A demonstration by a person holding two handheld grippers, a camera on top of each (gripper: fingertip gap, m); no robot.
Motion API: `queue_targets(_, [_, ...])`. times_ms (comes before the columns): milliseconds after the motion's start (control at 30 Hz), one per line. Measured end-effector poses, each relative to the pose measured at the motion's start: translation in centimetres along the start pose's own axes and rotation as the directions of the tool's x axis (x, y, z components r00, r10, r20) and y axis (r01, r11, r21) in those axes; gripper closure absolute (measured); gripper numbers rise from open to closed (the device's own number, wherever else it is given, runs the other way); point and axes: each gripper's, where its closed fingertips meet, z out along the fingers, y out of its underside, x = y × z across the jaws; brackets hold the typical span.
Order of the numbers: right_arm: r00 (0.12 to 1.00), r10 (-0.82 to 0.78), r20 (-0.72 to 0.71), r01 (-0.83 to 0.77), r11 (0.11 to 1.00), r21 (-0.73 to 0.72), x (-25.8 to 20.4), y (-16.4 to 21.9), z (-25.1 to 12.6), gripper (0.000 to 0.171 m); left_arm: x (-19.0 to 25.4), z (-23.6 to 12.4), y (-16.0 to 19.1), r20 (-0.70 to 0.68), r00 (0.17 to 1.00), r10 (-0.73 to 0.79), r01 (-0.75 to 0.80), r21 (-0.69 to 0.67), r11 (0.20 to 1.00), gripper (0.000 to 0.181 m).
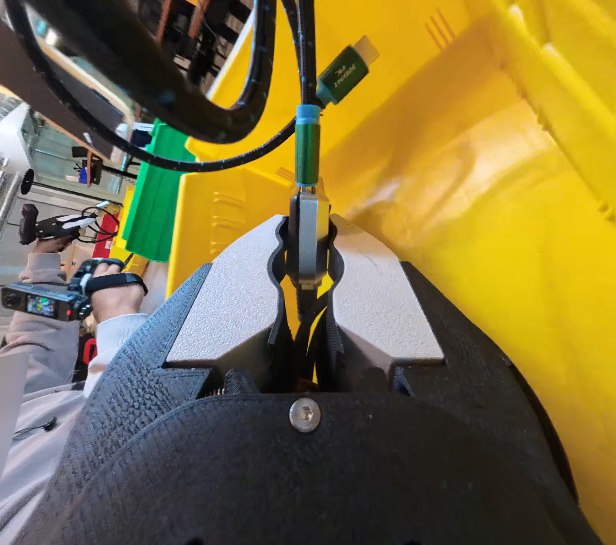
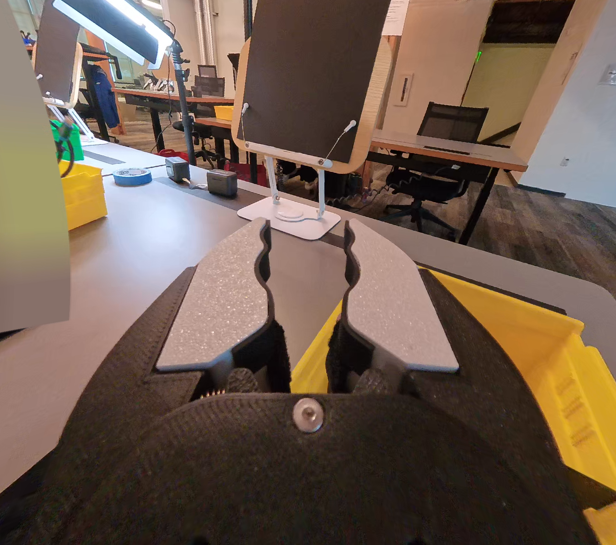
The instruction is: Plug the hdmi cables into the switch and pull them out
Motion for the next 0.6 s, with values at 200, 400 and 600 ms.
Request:
queue_targets(200, [1.0,0.009,-0.016,-0.009,1.0,0.014,0.1,-0.3,-0.7,0.129,-3.7,-4.4,-3.4,0.057,0.989,-0.134,0.116,0.244,0.963,0.161])
queue_targets(400, [0.998,0.01,0.057,-0.014,0.998,0.066,-2.0,-1.2,-0.2,0.129,-7.6,-10.4,-8.2,-0.144,0.924,-0.355,0.378,0.488,0.787,0.161])
queue_targets(600, [0.986,0.009,0.167,-0.02,0.998,0.066,-5.2,-1.1,0.9,0.128,-10.8,-16.7,-12.0,-0.247,0.886,-0.393,0.444,0.695,0.565,0.161])
